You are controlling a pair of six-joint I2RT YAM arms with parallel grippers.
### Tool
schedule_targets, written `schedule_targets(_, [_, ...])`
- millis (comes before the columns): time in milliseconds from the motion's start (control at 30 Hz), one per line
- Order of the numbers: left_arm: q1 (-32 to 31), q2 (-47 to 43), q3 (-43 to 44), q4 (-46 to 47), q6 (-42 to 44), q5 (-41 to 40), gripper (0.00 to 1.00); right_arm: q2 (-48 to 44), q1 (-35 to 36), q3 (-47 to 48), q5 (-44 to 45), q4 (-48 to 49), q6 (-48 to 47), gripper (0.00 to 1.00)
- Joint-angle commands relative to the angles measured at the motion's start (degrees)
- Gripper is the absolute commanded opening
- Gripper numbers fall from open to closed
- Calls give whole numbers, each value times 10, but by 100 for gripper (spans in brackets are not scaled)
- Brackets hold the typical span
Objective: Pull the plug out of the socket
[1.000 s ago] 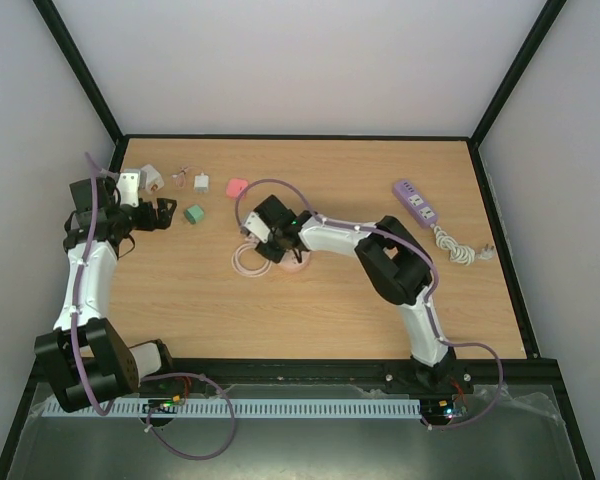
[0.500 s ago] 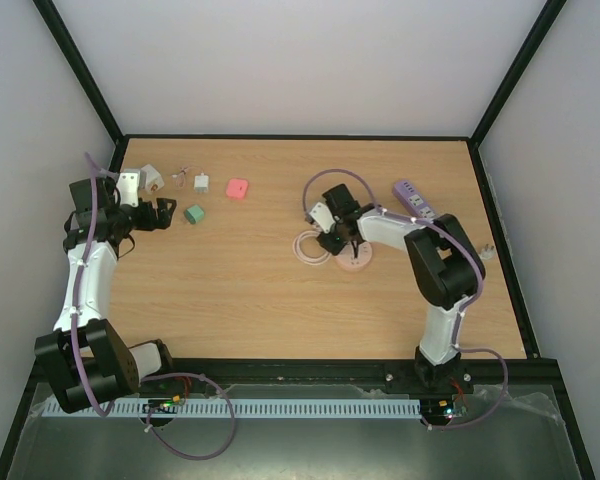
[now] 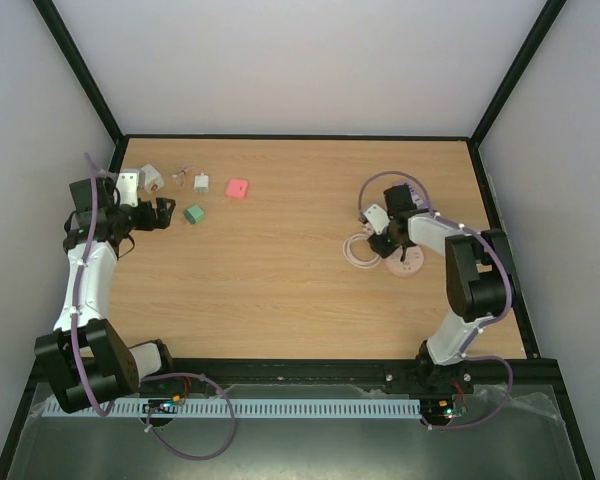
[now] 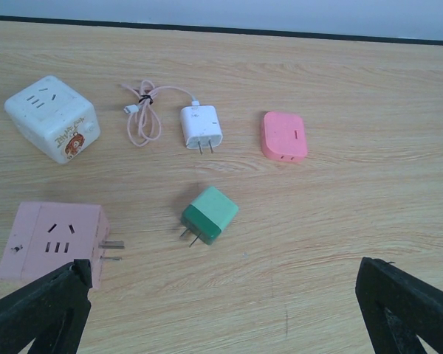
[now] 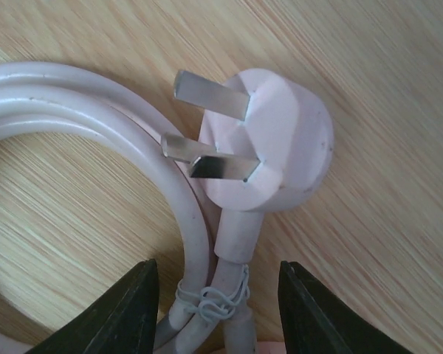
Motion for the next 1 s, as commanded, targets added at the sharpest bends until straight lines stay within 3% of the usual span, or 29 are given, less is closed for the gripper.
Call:
schedule_targets(0, [1,2,3,3,-9,-4,99,-21,-55,-28,11,-56,-54,45])
schedule_targets(467, [0,10,9,-1,-16,-2,99,-37,-223,-29,-7,-94,-132,48])
schedule_targets(600, [-13,14,7,10,-18,-16,99,-53,-228,-10,-36,-117,-119,54])
schedule_targets(733, [-57,22,21,12,-12,-80,99,-72,-228,34,-77,-157,-101,62])
schedule_targets(967, [-120,79,113,-48,30,-126,99,-93,-228,138,-158,-222,-70,75])
